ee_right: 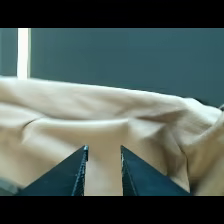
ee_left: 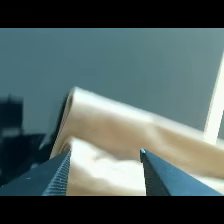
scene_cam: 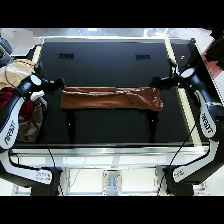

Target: Fold the shirts.

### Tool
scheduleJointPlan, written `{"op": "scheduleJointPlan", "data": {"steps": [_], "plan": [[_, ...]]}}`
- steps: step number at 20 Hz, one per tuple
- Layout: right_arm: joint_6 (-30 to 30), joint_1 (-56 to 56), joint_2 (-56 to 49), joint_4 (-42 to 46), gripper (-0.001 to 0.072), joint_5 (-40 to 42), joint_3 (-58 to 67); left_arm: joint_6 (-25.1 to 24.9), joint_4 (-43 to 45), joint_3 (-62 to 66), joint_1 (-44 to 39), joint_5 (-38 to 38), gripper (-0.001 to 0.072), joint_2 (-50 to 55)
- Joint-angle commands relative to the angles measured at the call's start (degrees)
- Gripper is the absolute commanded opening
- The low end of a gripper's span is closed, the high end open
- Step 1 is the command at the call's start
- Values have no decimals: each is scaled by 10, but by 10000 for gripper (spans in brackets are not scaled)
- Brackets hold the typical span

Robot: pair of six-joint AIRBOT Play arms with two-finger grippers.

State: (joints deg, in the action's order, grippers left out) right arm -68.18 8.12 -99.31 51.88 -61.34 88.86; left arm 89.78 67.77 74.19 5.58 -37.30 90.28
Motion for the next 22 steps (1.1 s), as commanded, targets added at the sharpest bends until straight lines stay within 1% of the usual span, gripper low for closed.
{"op": "scheduleJointPlan", "data": {"steps": [1, 3, 4, 5, 6, 7, 8, 9, 10, 12, 13, 14, 15, 16, 17, 20, 22], "plan": [[-22, 16, 26, 102, 252, -131, 113, -2, -10, 14, -3, 63, 501, -63], [-44, 34, 50, 164, 253, -143, 157, -2, -41, 14, -14, 111, 501, -106], [-52, 45, 59, 172, 253, -143, 167, -19, -49, 14, -24, 122, 500, -125], [-63, 57, 62, 172, 306, -146, 167, -71, -50, 14, -37, 121, 491, -136], [-73, 67, 59, 173, 382, -160, 164, -132, -48, 14, -56, 108, 419, -141], [-74, 76, 52, 172, 395, -180, 154, -176, -48, 14, -77, 89, 396, -138], [-74, 83, 43, 172, 398, -196, 140, -195, -47, 14, -100, 72, 395, -132], [-75, 90, 32, 168, 441, -206, 123, -195, -45, 14, -120, 60, 396, -123], [-79, 97, 21, 154, 456, -209, 107, -195, -36, 16, -142, 47, 396, -110], [-78, 115, -4, 108, 458, -198, 78, -190, 3, 34, -184, -6, 352, -71], [-76, 123, -19, 94, 508, -192, 74, -172, 47, 57, -207, -38, 352, -42], [-76, 130, -35, 81, 538, -189, 74, -146, 103, 83, -228, -62, 354, -13], [-76, 135, -52, 65, 652, -186, 74, -117, 165, 115, -249, -83, 361, 18], [-76, 137, -68, 56, 697, -182, 74, -85, 209, 147, -265, -100, 362, 47], [-73, 137, -84, 53, 697, -181, 74, -69, 223, 184, -276, -123, 361, 77], [-58, 136, -128, 40, 697, -170, 74, -70, 209, 271, -289, -186, 360, 158], [-43, 136, -151, 0, 697, -172, 74, -70, 171, 304, -292, -210, 359, 196]]}}
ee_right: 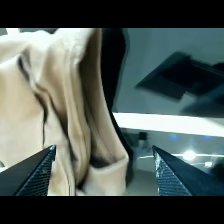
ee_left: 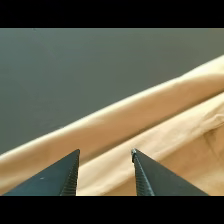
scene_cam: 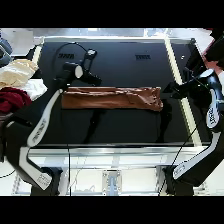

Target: Fold the shirts.

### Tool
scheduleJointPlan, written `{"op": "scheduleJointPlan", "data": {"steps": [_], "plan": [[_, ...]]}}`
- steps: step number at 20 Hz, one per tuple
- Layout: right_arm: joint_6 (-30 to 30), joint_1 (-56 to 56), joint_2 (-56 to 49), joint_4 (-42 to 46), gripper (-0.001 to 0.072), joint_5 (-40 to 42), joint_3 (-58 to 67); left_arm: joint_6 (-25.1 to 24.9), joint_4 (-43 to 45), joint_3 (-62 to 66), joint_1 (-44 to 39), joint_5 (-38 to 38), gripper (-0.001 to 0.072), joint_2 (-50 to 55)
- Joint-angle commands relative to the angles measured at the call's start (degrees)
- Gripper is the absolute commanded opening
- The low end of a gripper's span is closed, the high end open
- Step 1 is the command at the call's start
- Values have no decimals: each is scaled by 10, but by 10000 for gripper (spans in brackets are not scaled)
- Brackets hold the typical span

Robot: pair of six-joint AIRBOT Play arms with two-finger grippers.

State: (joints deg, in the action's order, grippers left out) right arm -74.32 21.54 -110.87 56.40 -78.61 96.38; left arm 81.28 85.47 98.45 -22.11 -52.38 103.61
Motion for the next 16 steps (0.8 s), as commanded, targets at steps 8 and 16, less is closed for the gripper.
{"op": "scheduleJointPlan", "data": {"steps": [8, 16], "plan": [[44, -47, -66, -88, 695, 21, 0, 6, -37, 70, -26, -56, 358, 90], [48, -115, -64, -129, 13, -89, 42, 2, -37, 73, -23, -54, 13, 105]]}}
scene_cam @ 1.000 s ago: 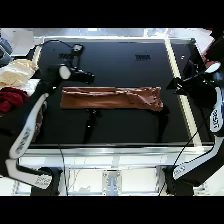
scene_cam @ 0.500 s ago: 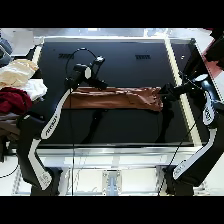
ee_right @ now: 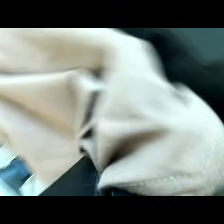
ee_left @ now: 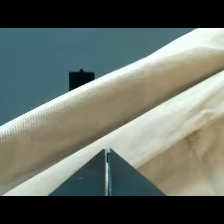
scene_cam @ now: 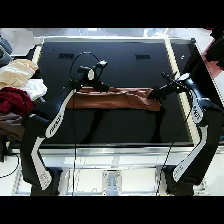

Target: Fold the shirts.

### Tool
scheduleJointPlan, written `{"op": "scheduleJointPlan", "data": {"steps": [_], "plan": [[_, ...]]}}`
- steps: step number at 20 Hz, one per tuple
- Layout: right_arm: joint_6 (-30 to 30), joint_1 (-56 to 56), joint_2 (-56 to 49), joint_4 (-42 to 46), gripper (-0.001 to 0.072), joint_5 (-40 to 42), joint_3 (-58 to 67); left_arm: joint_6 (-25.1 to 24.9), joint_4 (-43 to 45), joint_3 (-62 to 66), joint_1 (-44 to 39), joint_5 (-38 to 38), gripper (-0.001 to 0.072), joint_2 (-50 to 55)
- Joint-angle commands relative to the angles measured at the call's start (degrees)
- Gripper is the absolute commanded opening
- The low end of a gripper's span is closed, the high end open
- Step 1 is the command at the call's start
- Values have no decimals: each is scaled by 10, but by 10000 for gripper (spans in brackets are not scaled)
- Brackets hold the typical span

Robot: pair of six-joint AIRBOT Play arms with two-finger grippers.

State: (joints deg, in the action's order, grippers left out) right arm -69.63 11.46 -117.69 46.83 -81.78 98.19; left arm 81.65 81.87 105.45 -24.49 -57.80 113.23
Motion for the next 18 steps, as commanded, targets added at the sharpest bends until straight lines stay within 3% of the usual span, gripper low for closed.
{"op": "scheduleJointPlan", "data": {"steps": [1, 7, 11, 18], "plan": [[-6, -15, 12, -36, 13, -65, 40, -2, -1, 5, 1, 1, 13, 12], [-86, -54, 72, -35, 12, -85, 177, 5, -1, 45, 5, 1, 13, 55], [-111, -141, 72, -36, 11, -82, 222, -16, -74, 65, 3, 0, 13, 65], [-120, -266, 72, -83, 10, 77, 222, -26, -91, 64, -4, -24, 13, 66]]}}
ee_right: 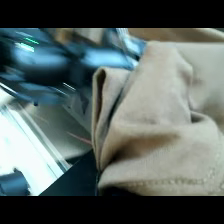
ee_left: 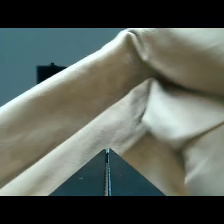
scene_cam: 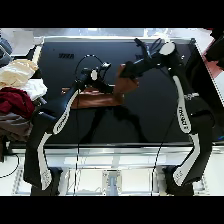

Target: Fold the shirts.

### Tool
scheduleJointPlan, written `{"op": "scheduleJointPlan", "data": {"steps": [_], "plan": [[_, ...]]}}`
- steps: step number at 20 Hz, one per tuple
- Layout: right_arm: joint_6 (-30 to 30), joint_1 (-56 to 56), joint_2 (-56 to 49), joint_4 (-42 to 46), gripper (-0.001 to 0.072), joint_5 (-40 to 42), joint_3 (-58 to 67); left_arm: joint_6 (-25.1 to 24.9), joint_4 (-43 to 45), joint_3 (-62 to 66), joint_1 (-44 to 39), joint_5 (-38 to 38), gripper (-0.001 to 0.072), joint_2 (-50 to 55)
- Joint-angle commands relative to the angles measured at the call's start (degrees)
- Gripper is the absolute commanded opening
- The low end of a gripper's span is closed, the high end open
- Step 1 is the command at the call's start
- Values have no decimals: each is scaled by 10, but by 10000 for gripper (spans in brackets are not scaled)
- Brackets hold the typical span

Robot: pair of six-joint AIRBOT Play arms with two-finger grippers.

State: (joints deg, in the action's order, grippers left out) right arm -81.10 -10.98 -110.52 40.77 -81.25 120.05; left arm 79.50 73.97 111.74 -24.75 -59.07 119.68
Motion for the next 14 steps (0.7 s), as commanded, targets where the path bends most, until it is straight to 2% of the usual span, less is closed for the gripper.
{"op": "scheduleJointPlan", "data": {"steps": [1, 3, 7, 12, 14], "plan": [[-5, -49, 0, -31, 10, 89, 4, -5, -12, 2, 0, -19, 13, 1], [-5, -59, 0, -48, 10, 118, 3, -5, 16, 2, 10, -34, 13, -2], [-5, -68, 0, -86, 9, 156, 4, 15, 132, 2, 77, -95, 13, -55], [-5, -111, -2, -90, 7, 233, 3, 31, 120, 2, 191, -113, 13, -150], [-9, -139, -9, -90, 8, 262, -2, 30, 87, 2, 224, -120, 13, -179]]}}
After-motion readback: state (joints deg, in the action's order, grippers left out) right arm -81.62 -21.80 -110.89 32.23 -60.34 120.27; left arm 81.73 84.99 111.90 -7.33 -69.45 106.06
